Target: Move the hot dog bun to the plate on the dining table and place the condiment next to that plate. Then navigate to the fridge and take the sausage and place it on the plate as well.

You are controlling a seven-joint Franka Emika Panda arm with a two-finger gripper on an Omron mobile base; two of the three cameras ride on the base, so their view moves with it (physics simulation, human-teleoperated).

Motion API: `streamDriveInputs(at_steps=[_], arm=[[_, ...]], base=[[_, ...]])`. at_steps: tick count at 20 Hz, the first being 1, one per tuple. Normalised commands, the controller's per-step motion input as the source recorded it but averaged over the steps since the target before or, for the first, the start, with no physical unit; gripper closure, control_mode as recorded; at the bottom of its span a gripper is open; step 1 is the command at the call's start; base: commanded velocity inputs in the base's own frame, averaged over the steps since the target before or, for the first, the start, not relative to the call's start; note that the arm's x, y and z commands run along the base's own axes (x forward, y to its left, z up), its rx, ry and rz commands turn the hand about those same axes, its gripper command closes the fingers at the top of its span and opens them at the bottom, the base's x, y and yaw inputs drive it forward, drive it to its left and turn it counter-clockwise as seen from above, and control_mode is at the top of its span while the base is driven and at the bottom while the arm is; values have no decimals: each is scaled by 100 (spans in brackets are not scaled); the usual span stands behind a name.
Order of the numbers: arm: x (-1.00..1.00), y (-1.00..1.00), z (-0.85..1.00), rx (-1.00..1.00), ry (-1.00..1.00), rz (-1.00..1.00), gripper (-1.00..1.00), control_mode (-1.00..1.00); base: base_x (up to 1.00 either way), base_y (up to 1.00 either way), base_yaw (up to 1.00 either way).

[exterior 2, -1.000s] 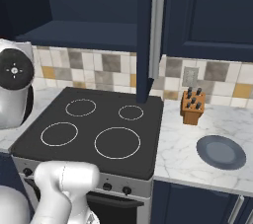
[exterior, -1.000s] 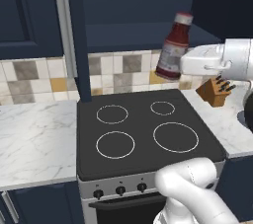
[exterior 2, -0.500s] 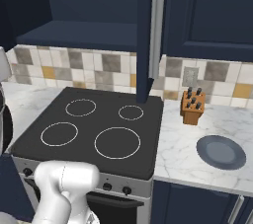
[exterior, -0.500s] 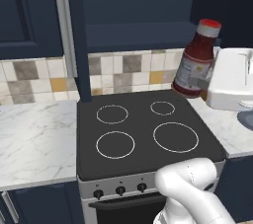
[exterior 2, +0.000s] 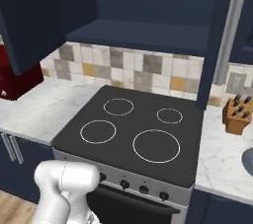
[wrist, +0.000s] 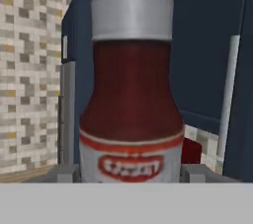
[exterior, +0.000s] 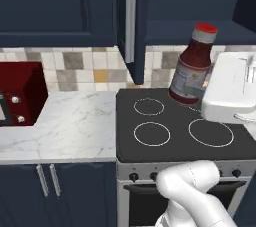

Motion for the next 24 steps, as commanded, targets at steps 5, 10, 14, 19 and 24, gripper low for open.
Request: streamDriveInputs(at_steps=[5, 10, 14, 19, 24], arm=[[0, 0, 0, 0, 0, 0, 100, 100], [0, 0, 0, 0, 0, 0, 100, 100], [0, 0, 0, 0, 0, 0, 100, 100], [0, 0, 0, 0, 0, 0, 100, 100], [0, 0, 0, 0, 0, 0, 100, 100]], base=[[-9, 41, 73], [-2, 30, 76], [0, 27, 74], [11, 19, 72], [57, 11, 59]])
